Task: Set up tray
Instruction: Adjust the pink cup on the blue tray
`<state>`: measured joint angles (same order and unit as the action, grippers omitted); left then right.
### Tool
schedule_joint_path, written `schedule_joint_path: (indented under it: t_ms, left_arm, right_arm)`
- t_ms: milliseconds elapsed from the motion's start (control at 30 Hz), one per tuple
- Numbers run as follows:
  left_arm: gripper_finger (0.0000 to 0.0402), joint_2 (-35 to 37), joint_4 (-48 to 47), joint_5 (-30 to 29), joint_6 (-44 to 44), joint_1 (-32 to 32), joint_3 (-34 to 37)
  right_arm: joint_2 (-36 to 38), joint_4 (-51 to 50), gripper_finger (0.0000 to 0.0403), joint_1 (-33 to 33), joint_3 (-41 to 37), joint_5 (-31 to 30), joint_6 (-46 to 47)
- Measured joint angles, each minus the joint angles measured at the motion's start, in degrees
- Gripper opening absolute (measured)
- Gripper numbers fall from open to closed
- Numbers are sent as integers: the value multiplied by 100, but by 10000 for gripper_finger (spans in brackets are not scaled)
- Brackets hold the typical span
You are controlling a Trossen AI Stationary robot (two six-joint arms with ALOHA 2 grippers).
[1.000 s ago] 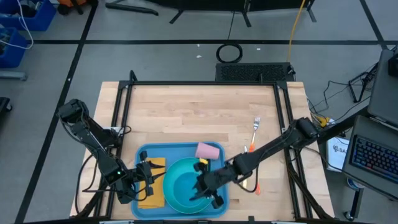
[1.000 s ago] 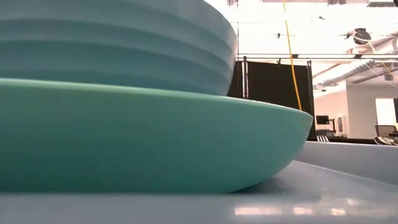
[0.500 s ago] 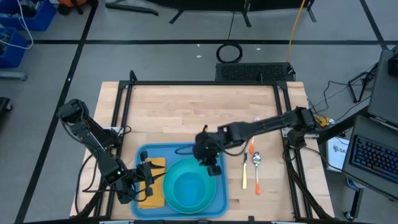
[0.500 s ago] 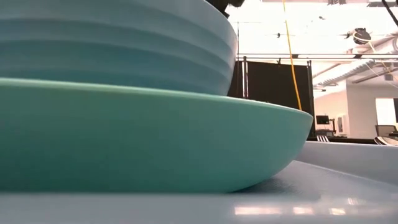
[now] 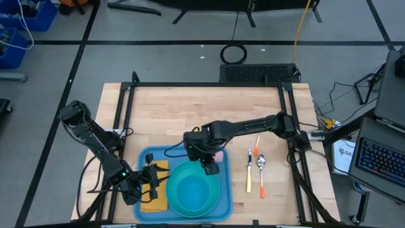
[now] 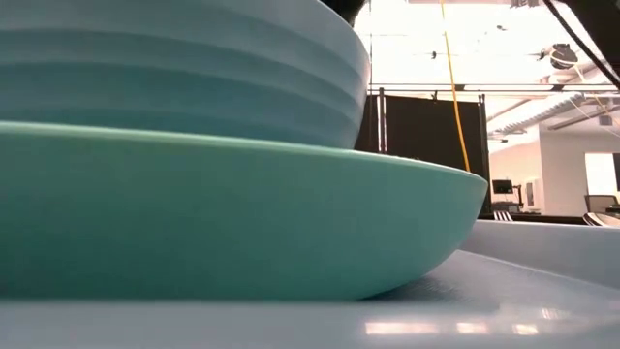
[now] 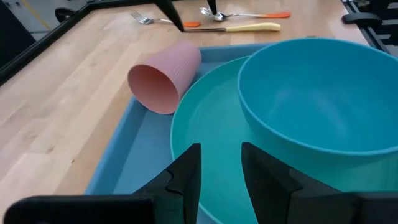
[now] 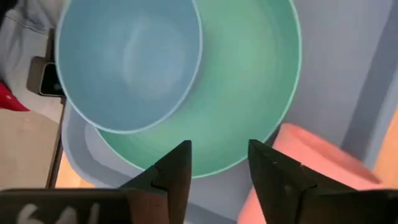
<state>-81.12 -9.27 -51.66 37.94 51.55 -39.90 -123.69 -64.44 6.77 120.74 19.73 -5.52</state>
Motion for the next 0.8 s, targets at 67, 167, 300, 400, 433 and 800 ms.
schedule_joint_path:
  t_ms: [67, 167, 300, 400, 433, 800]
  left_arm:
    - [120, 0, 16, 61, -22, -39, 0]
    - [120, 0, 10, 61, -39, -64, 0]
    - [120, 0, 39, 67, -167, -135, 0]
    - [120, 0, 22, 70, -176, -178, -1]
    - [120, 0, 6, 71, -191, -190, -1]
    - [120, 0, -1, 372, -433, -469, 0]
  right_arm:
    - [-104, -120, 165, -53, 230, -8, -117]
    - [-225, -152, 176, -110, 416, -30, -346]
    - [-303, -340, 180, -143, 464, -362, -676]
    - [-305, -417, 180, -149, 405, -956, -941]
    - [-307, -388, 179, -151, 405, -1129, -1032]
    - [-305, -190, 171, -292, 405, -1068, -952]
